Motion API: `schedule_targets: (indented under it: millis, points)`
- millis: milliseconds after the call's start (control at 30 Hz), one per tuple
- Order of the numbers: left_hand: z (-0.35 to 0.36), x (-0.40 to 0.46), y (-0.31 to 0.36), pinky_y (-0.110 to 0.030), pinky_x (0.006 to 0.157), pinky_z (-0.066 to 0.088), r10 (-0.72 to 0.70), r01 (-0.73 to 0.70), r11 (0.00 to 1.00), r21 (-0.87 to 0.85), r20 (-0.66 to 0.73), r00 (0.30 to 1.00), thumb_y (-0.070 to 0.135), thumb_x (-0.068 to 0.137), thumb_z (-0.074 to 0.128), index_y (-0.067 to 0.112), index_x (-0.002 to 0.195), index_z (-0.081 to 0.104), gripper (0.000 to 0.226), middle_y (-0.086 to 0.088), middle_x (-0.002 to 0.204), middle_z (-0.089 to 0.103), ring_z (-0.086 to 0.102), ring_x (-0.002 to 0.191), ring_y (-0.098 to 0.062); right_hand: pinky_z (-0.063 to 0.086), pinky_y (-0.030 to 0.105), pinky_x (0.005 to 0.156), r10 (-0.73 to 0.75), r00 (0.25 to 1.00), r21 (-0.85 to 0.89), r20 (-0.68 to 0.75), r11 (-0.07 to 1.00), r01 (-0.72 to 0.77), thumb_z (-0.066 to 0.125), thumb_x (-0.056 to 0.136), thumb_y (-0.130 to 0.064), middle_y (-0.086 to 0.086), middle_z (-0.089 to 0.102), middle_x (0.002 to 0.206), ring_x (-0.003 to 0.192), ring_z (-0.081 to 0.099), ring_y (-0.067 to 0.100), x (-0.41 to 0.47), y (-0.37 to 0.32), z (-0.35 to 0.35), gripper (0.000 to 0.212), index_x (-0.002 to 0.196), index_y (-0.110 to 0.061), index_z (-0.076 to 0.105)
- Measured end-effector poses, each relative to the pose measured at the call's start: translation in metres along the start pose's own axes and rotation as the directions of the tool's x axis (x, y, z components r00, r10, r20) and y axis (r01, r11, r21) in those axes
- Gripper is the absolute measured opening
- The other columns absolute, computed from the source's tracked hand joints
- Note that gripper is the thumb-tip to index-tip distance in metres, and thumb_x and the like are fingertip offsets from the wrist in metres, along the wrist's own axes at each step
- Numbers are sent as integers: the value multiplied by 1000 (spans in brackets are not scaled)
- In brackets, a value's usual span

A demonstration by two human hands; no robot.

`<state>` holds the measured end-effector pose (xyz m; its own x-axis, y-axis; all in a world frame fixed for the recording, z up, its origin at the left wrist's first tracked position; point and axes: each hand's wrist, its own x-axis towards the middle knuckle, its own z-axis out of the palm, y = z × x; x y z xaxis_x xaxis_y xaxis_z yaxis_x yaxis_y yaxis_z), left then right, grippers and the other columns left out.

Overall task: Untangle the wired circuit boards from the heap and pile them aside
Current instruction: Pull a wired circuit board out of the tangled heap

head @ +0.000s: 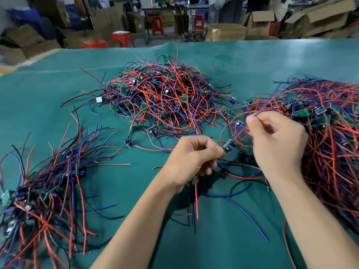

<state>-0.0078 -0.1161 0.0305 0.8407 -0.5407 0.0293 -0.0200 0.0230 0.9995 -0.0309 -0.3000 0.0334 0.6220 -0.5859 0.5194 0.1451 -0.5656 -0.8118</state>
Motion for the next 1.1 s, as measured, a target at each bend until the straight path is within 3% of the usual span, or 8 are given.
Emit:
schedule_targets:
  millis: [133, 267, 400, 500, 667, 800, 900, 1100]
  points:
    - [2, -1, -1, -19, 43, 36, 11, -12, 1000, 9, 63, 998, 7, 90, 66, 10, 75, 64, 16, 0, 55, 57, 47, 42, -10, 59, 58, 72, 123, 985, 110, -123, 988, -110, 68, 84, -44, -4, 72, 73, 71, 74, 22, 14, 7, -16, 13, 73, -39, 70]
    - [3, -2, 1, -20, 45, 37, 5, -4, 1000, -7, 112, 994, 14, 84, 67, 18, 71, 66, 14, 2, 56, 57, 48, 44, -10, 55, 31, 53, 170, 967, 334, -188, 937, -100, 68, 93, -22, -12, 66, 60, 52, 62, 4, 17, 3, -22, 14, 80, -24, 66]
    - [-1, -4, -1, -19, 44, 38, -10, 12, 1000, -12, 125, 992, 12, 85, 65, 19, 68, 66, 18, -1, 57, 57, 47, 44, -10, 50, 21, 62, 426, 892, 635, -151, 733, -242, 59, 100, -4, 1, 62, 68, 56, 60, 6, 24, -4, -30, 18, 84, -12, 61]
    - [-6, -3, -2, -18, 44, 37, -21, 23, 998, -59, 40, 999, 14, 83, 63, 21, 66, 64, 18, -5, 61, 57, 46, 45, -10, 51, 19, 67, 474, 869, 707, -144, 664, -246, 53, 104, -6, 4, 61, 75, 60, 61, 6, 29, -8, -37, 19, 87, -14, 56]
    - [-10, 3, -4, -17, 49, 40, -16, -7, 973, -230, -97, 995, 14, 88, 63, 23, 66, 65, 24, -4, 69, 58, 50, 51, -10, 51, 25, 49, 305, 946, 509, 110, 801, -317, 61, 99, -9, 8, 68, 67, 54, 61, 16, 0, -20, -3, 17, 83, -10, 67]
    - [-8, 1, -3, -21, 53, 42, 1, -30, 978, -205, -141, 990, 13, 85, 66, 21, 69, 67, 17, -8, 70, 58, 51, 53, -11, 52, 21, 54, 56, 874, 303, 482, 926, -226, 74, 85, -42, 1, 75, 75, 64, 65, 10, -26, -19, 18, 19, 86, -24, 80]
    - [-7, 1, -4, -22, 51, 41, -4, -15, 993, -116, -168, 986, 7, 91, 61, 12, 74, 65, 18, -4, 59, 58, 51, 49, -13, 52, 20, 58, -32, 869, 321, 494, 935, -148, 76, 82, -41, -8, 76, 74, 65, 65, 2, -28, -16, 18, 9, 85, -34, 82]
    - [-6, 1, -4, -23, 47, 39, -34, 27, 998, -51, -139, 990, 8, 93, 61, 13, 66, 60, 28, -6, 55, 60, 53, 44, -16, 51, 26, 68, -90, 858, 216, 506, 976, -25, 77, 88, -26, -14, 74, 74, 64, 62, 0, -24, -14, 14, 7, 82, -24, 80]
